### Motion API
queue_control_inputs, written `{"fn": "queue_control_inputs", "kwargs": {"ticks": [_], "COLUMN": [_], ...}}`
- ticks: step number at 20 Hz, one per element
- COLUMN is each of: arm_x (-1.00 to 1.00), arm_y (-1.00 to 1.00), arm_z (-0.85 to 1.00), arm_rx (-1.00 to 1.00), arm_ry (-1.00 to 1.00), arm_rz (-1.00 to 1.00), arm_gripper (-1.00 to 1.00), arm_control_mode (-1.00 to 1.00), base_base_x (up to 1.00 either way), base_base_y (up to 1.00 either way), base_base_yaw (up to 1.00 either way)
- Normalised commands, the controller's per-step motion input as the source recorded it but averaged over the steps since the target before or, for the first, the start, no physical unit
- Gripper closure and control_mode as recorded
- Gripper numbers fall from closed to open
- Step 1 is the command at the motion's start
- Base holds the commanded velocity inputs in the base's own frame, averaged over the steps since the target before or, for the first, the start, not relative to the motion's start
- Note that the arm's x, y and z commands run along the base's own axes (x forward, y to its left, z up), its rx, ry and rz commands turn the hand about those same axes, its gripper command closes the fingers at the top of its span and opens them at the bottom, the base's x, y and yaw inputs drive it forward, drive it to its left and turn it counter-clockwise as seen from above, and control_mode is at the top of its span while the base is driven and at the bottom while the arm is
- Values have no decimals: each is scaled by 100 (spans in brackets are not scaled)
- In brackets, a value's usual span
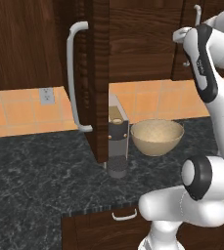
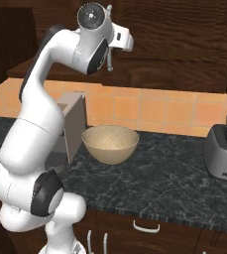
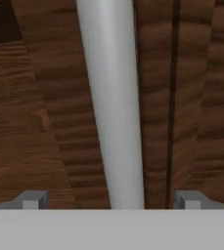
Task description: Open the cabinet, pick up the bread from the cabinet and place it in the basket. Then move the basket to the dining counter.
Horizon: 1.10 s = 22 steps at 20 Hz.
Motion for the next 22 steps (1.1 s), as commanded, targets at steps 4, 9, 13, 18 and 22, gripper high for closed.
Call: {"fn": "queue_control_inputs", "kwargs": {"ticks": [4,9,13,18,22], "arm_x": [68,53,42,63,37], "arm_y": [-10,0,8,17,56], "arm_z": [0,-3,-31,-34,-22], "arm_rx": [0,1,2,4,1], "arm_ry": [0,-5,-25,-31,-32], "arm_rz": [0,0,0,0,0], "arm_gripper": [-100,-100,100,100,100], "arm_control_mode": [-100,-100,-100,-100,-100], "base_base_x": [0,0,0,0,0], "base_base_y": [0,0,0,0,0], "base_base_yaw": [0,0,0,0,0]}}
